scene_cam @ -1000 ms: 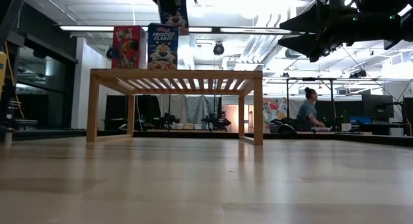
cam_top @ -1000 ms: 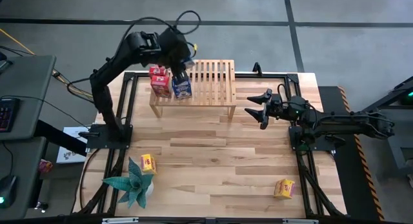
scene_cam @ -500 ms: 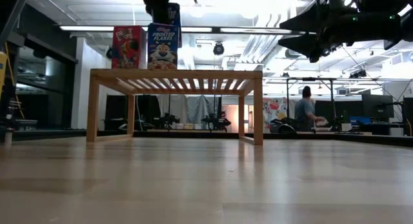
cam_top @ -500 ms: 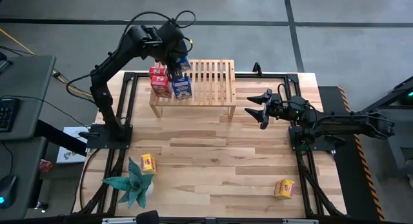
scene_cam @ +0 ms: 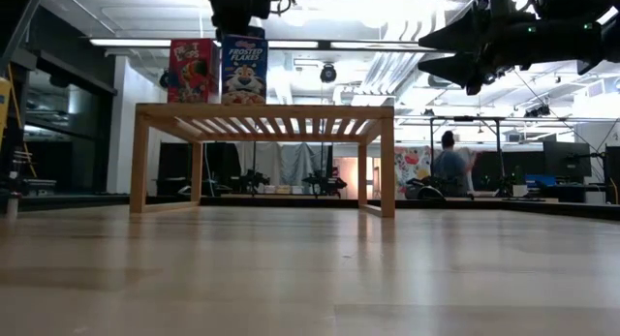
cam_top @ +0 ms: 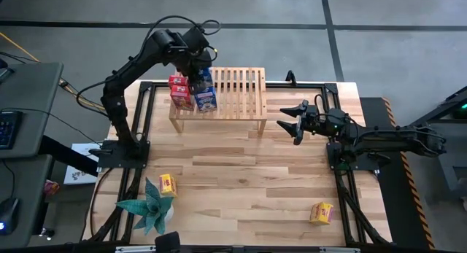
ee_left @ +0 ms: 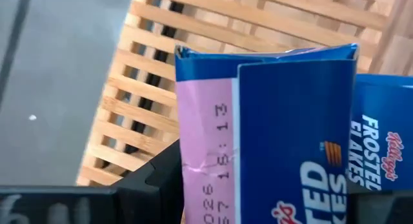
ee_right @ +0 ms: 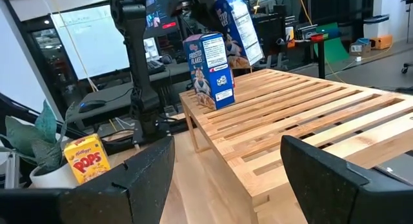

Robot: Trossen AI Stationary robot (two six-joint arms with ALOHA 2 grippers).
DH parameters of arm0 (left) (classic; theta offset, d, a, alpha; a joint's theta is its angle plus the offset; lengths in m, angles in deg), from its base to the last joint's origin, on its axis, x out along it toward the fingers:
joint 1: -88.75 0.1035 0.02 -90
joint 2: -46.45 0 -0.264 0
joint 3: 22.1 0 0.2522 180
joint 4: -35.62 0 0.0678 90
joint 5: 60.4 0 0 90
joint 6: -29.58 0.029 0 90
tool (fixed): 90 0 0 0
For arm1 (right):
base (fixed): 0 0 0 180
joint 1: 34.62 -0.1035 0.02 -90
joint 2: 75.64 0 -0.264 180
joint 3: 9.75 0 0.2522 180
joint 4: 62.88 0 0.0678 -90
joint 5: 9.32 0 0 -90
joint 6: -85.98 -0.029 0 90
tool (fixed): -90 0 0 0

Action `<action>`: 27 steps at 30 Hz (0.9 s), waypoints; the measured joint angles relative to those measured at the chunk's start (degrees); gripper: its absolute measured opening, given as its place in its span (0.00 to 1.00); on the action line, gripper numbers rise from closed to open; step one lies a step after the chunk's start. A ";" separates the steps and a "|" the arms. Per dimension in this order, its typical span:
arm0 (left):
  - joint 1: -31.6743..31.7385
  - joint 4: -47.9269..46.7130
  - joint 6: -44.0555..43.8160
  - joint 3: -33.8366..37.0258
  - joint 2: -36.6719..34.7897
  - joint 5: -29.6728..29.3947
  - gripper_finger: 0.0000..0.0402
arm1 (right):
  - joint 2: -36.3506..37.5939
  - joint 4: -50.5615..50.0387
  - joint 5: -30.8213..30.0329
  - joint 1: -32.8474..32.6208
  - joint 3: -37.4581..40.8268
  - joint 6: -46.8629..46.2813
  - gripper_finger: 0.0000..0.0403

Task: Stack cereal on shelf
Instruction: Put the blue cereal box on the shelf aligned with the other blue cereal box

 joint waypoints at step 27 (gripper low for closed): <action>-0.28 5.23 2.53 4.80 0.00 2.09 0.40 | 0.00 0.02 -0.59 0.01 0.00 0.11 0.68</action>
